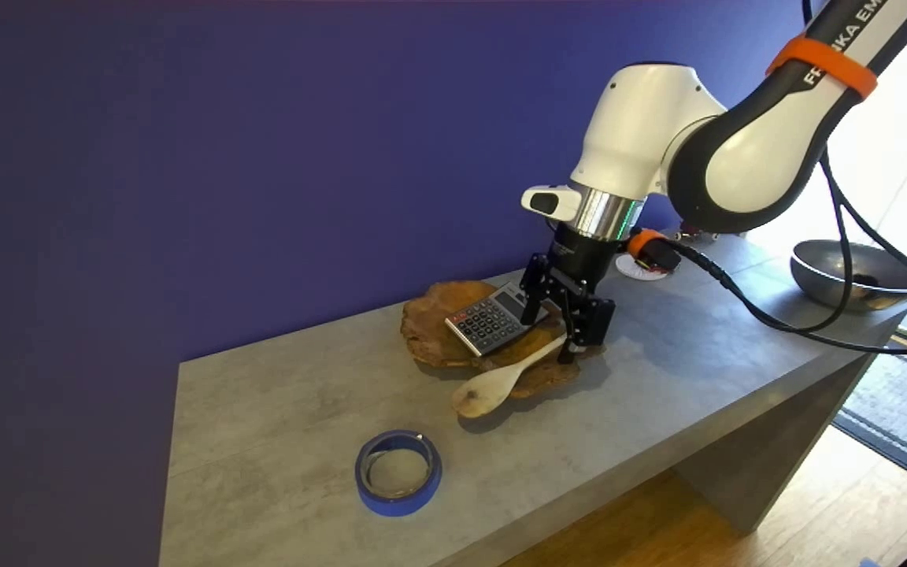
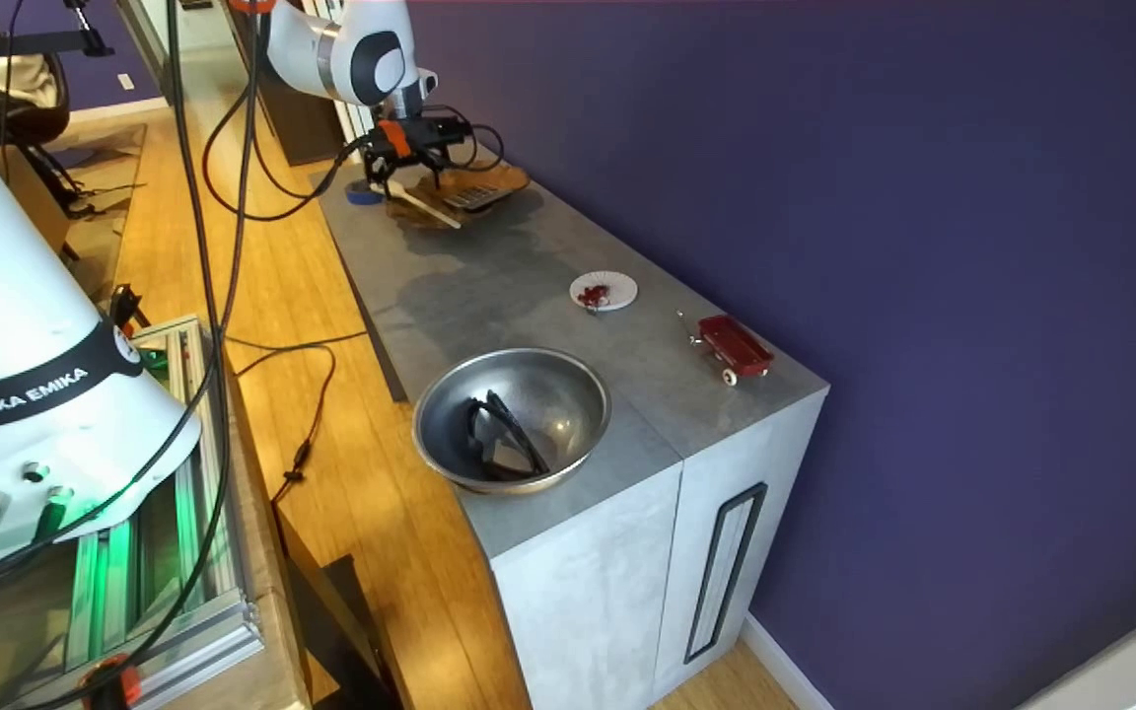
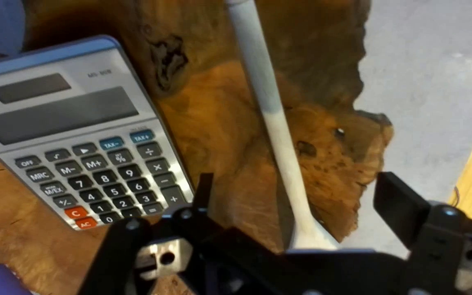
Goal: Put the wooden spoon in the silver bowl
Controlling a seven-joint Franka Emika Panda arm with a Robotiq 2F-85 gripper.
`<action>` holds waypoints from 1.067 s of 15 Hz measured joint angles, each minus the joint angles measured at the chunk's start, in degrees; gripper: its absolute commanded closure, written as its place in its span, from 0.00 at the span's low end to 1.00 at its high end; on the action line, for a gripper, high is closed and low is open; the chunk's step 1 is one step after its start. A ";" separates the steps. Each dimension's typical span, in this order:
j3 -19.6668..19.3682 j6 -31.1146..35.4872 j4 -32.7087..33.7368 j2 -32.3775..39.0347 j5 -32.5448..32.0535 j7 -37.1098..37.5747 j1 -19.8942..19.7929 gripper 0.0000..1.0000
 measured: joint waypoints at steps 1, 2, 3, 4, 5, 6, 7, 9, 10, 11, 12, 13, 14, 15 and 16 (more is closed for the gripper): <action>-0.42 0.37 0.20 0.54 -1.17 0.00 -0.05 0.29; -0.76 0.74 0.40 0.94 -2.25 0.00 -0.06 0.37; -0.97 1.09 0.65 1.29 -3.10 0.00 -0.06 0.44; -1.13 1.22 0.99 1.64 -3.85 0.01 -0.05 0.52; -1.23 1.25 1.29 1.94 -4.48 0.01 -0.05 0.58; -1.30 1.25 1.55 2.19 -4.97 0.01 -0.05 0.66; -1.35 1.25 1.83 2.45 -5.36 0.01 -0.05 0.73; -1.39 1.25 2.15 2.86 -5.73 0.03 -0.05 0.87; -1.39 1.25 2.32 3.05 -5.76 0.03 -0.05 0.93; -1.39 1.25 2.48 3.21 -5.77 0.03 -0.05 1.00; -1.38 1.24 2.51 3.23 -5.77 0.03 -0.05 1.00; -1.33 1.24 2.53 3.17 -5.77 0.03 -0.07 0.99; -1.02 1.28 2.45 2.83 -5.77 0.03 -0.20 0.96; -0.44 1.41 2.15 1.91 -5.79 0.03 -0.39 0.96; 0.13 1.75 1.24 0.06 -5.94 0.08 -0.49 0.96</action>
